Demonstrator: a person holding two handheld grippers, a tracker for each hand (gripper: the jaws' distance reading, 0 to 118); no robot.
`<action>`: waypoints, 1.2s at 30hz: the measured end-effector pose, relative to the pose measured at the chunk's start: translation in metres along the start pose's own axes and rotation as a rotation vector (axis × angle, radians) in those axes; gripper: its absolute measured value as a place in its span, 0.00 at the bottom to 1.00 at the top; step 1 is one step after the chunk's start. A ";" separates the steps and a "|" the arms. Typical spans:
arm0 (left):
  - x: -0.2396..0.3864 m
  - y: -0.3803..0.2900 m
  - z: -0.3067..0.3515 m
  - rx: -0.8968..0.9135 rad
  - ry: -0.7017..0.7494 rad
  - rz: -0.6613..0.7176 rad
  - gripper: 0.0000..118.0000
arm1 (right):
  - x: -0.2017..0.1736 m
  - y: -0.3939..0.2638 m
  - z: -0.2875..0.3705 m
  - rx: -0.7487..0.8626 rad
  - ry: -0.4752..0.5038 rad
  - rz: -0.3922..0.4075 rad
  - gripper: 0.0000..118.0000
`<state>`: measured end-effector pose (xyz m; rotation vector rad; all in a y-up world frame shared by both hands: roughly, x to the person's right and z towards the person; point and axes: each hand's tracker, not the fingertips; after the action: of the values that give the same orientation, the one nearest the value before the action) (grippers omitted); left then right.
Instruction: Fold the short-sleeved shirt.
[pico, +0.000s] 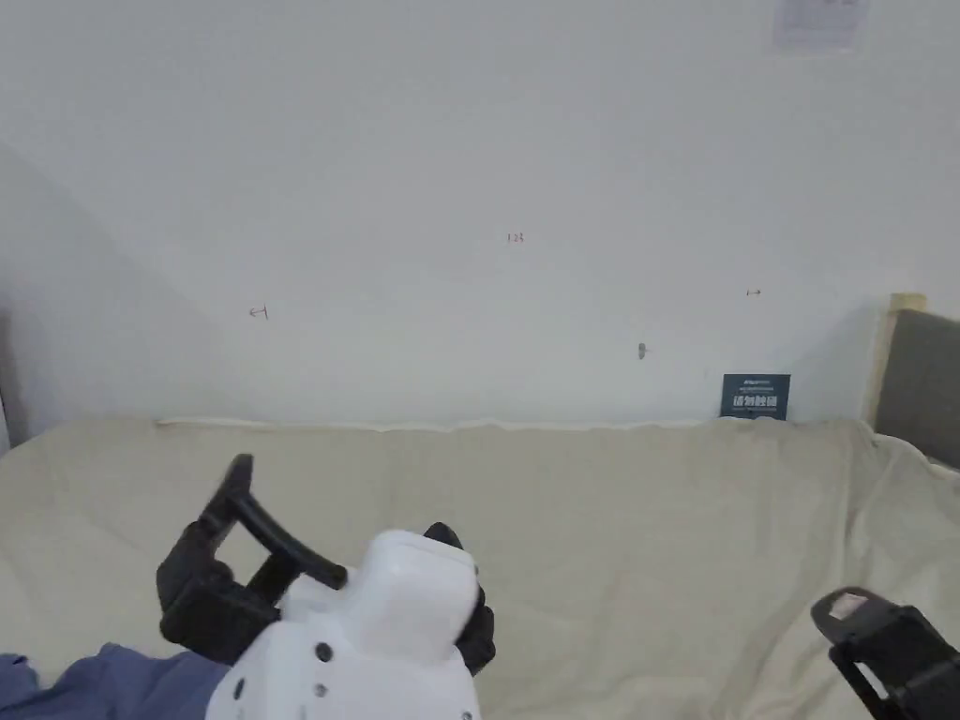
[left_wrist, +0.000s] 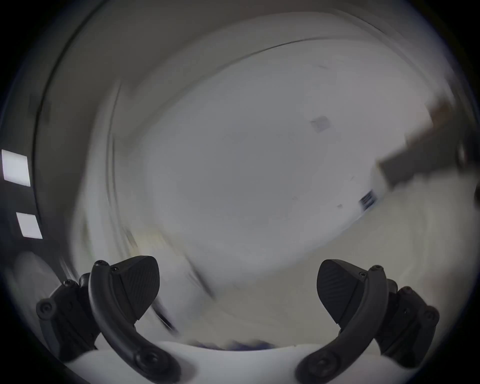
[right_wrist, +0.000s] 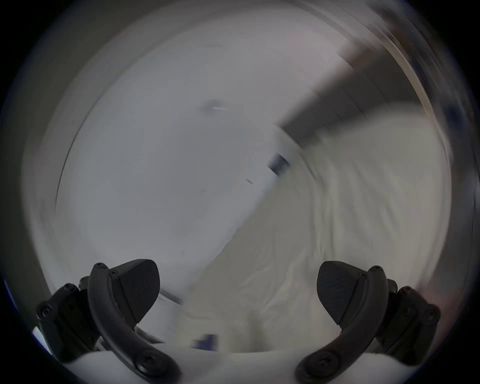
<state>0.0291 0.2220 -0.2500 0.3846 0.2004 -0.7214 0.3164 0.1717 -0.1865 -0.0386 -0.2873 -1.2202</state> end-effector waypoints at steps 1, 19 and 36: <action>0.012 -0.001 0.006 0.095 0.036 -0.143 1.00 | 0.016 0.004 -0.005 -0.025 -0.072 -0.147 1.00; -0.042 -0.065 -0.030 -0.393 -0.278 0.774 1.00 | -0.049 -0.046 0.025 0.435 0.167 1.171 1.00; -0.050 -0.074 -0.010 -0.363 -0.234 0.935 1.00 | -0.035 -0.044 0.020 0.308 0.156 1.074 1.00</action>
<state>-0.0582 0.2058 -0.2641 0.0167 -0.0806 0.1993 0.2603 0.1918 -0.1813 0.1537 -0.2565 -0.1043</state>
